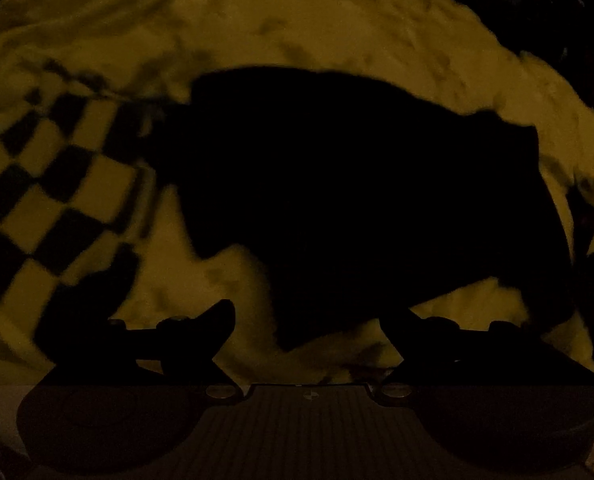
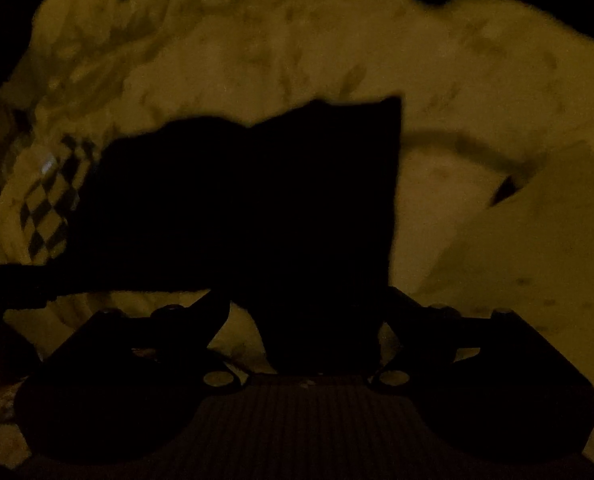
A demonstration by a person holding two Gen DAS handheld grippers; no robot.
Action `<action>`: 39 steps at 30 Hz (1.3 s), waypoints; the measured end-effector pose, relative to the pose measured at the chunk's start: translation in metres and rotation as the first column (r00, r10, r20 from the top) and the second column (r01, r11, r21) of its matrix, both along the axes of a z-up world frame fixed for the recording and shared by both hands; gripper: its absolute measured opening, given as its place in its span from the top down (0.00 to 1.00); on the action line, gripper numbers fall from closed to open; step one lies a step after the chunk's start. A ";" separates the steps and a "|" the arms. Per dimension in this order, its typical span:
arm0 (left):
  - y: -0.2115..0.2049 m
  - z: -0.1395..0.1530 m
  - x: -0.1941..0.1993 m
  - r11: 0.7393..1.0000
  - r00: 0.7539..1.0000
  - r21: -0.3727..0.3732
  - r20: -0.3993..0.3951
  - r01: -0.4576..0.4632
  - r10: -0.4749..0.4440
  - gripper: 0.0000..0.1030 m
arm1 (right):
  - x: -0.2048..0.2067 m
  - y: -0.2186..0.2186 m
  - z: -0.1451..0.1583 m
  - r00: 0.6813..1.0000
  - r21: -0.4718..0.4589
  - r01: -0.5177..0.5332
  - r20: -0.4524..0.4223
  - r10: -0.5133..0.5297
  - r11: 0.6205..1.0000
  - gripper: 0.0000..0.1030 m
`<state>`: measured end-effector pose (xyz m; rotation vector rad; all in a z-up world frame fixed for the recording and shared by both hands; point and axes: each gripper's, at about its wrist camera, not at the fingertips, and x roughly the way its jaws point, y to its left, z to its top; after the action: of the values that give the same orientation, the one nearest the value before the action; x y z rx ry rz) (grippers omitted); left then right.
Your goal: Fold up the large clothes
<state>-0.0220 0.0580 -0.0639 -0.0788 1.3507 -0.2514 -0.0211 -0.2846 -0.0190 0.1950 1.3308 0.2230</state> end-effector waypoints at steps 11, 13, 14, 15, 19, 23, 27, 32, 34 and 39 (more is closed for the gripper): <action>-0.019 0.097 0.058 0.983 0.954 -0.158 0.296 0.098 -0.048 0.63 | 0.024 -0.002 0.040 0.986 0.229 0.087 0.117 -0.116 0.970 0.90; -0.021 0.144 0.079 0.966 0.912 -0.227 0.409 0.120 -0.017 0.63 | 0.036 -0.018 0.088 0.954 0.375 0.125 0.209 -0.215 0.918 0.91; -0.021 0.169 0.090 0.960 0.887 -0.249 0.462 0.128 0.001 0.63 | 0.042 -0.025 0.110 0.935 0.438 0.133 0.243 -0.259 0.889 0.91; -0.022 0.195 0.099 0.954 0.855 -0.264 0.519 0.140 0.018 0.63 | 0.048 -0.033 0.130 0.915 0.499 0.139 0.266 -0.304 0.855 0.91; -0.010 0.275 0.116 0.914 0.731 -0.357 0.674 0.193 0.109 0.63 | 0.052 -0.053 0.210 0.820 0.719 -0.050 0.426 -0.383 0.693 0.98; 0.000 0.298 0.110 0.909 0.701 -0.357 0.704 0.214 0.111 0.63 | 0.045 -0.051 0.251 0.745 0.594 -0.165 0.599 -0.295 0.787 0.98; -0.013 0.261 0.072 0.903 0.788 -0.320 0.615 0.286 -0.031 0.63 | 0.047 -0.054 0.208 0.834 0.536 -0.006 0.468 -0.291 0.844 0.85; -0.037 0.161 -0.002 0.883 0.931 -0.345 0.287 0.319 -0.224 0.62 | 0.035 -0.046 0.132 0.910 0.444 0.175 0.267 -0.316 0.879 0.51; -0.026 0.128 -0.012 0.896 0.973 -0.384 0.144 0.223 -0.180 0.61 | 0.038 -0.038 0.111 0.939 0.412 0.178 0.201 -0.280 0.894 0.36; 0.023 0.093 -0.015 0.933 1.000 -0.360 0.009 0.000 0.003 0.39 | 0.060 -0.009 0.076 0.971 0.261 0.121 0.170 -0.169 0.958 0.24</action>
<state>-0.0367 0.0809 0.0295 -0.3863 1.2823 -0.4970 0.0386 -0.2940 0.0570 0.4716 1.0895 0.2774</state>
